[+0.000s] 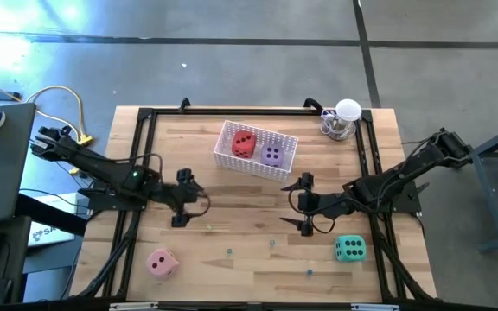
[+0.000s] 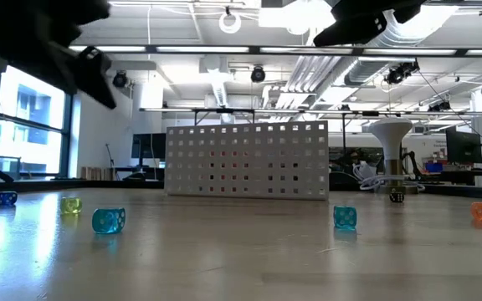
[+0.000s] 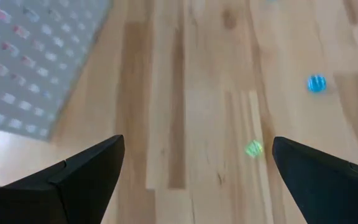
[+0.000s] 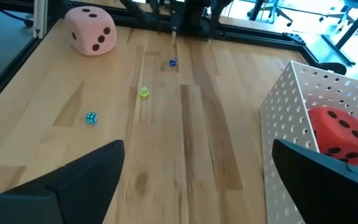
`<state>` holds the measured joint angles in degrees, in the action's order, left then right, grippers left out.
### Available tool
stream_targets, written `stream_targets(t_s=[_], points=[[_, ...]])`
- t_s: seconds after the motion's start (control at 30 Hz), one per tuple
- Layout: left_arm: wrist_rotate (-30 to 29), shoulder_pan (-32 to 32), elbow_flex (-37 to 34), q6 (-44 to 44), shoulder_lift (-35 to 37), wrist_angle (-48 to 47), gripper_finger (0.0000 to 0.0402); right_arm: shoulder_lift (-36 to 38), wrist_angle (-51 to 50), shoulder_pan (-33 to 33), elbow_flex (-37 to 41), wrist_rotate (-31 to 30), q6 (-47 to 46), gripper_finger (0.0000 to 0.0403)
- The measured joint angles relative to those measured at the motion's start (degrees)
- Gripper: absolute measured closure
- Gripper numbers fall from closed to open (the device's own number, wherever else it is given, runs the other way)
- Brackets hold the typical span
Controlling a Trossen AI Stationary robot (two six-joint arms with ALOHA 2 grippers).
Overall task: Pick & Place Dice
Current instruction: Put the small blue die into the white bin
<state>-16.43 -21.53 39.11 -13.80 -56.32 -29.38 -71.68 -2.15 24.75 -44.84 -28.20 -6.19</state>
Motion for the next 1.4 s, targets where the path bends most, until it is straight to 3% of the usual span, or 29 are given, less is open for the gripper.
stream_targets(t_s=[0.3, 0.5, 0.67, 1.1, 1.27, 1.4], points=[[-2.4, -3.2, -15.5, -3.0, 9.8, 10.0, 0.0002, 0.0, 1.5, -0.9, 0.0, -0.1, 1.5, 0.0003], [-2.4, -3.2, -21.6, -6.8, 13.7, 10.8, 0.0002, 0.0, 1.6, -0.9, 0.0, -0.1, 1.5, 0.0003], [-2.4, -3.2, -23.3, -10.5, 13.8, 10.9, 0.0002, 0.0, 2.0, -0.9, 0.0, -0.2, 4.7, 0.0003], [-1.7, -3.2, -23.4, -10.2, 13.7, 12.0, 0.0002, 0.0, 5.5, -4.8, 0.0, 0.1, 9.3, 0.0003], [-1.7, -3.2, -23.4, -7.8, 13.7, 13.0, 0.0002, 0.0, 5.5, -6.4, 0.0, 0.1, 9.5, 0.0003], [-1.3, -2.8, -23.4, -0.2, 13.7, 13.0, 0.0002, 0.0, 5.5, -7.7, 0.0, 0.1, 10.4, 0.0003]])
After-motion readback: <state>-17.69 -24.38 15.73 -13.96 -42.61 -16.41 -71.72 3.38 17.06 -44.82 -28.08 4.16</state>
